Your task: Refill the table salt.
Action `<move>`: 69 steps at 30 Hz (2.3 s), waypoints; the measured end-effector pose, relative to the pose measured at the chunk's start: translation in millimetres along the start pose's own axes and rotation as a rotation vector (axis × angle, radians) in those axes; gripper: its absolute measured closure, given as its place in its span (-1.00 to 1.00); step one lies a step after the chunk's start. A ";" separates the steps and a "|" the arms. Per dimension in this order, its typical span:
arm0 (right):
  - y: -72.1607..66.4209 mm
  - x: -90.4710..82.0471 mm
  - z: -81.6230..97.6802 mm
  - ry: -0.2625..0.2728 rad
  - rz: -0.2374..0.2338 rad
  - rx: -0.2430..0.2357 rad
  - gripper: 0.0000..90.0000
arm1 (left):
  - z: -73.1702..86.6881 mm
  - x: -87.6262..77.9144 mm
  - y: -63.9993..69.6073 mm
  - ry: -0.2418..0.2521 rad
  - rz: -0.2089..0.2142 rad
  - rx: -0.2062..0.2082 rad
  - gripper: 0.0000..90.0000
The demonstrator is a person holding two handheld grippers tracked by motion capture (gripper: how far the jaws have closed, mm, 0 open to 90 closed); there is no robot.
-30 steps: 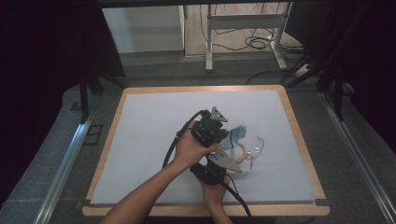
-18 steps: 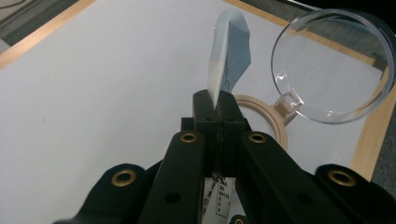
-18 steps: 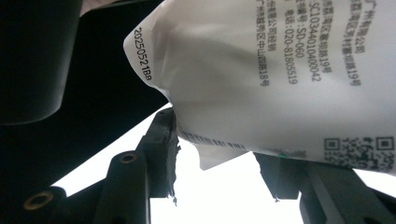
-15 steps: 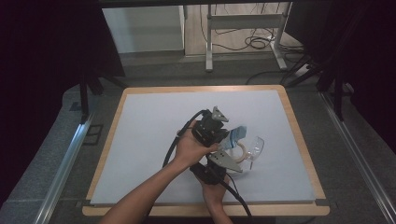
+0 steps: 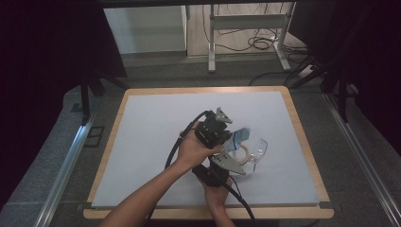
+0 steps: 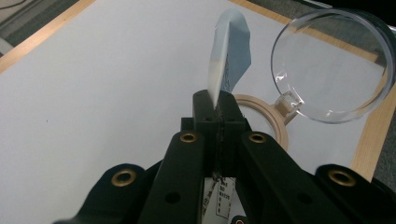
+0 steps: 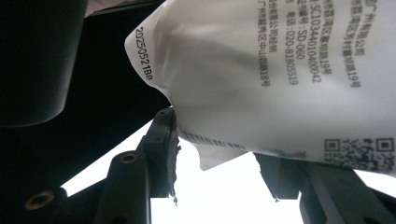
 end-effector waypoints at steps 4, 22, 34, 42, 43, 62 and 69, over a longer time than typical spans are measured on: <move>0.1 -0.6 -0.5 0.000 0.001 0.000 0.17 | -0.4 0.0 0.5 0.001 0.001 0.001 1.00; -1.5 -1.3 -2.8 0.005 0.002 -0.011 0.17 | -0.8 -3.1 1.0 0.004 0.005 0.005 1.00; -3.2 -1.4 -2.1 0.002 -0.001 -0.013 0.17 | 0.8 -4.5 0.8 0.005 0.008 0.004 1.00; -2.7 -1.7 -0.5 -0.001 0.000 -0.015 0.18 | 1.2 -3.9 1.1 0.012 0.013 0.000 1.00; -2.8 -1.8 -0.7 0.000 0.000 -0.014 0.18 | 1.0 -4.1 1.2 0.012 0.014 0.001 1.00; -1.6 -1.6 -2.0 0.008 0.003 -0.006 0.17 | 0.0 -1.7 1.6 -0.009 0.011 0.010 1.00; -1.2 -1.9 -2.3 0.010 0.003 -0.006 0.18 | -0.4 -0.8 2.1 -0.011 0.012 0.008 1.00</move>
Point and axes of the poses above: each handheld gripper's, and its own axes: x roughly forward along the jaws, z roughly out of its underside, y roughly to its right, the point moved 8 cm from there along x, roughly forward along the jaws, and after that the axes turned 14 degrees about z, right-handed, at the moved point
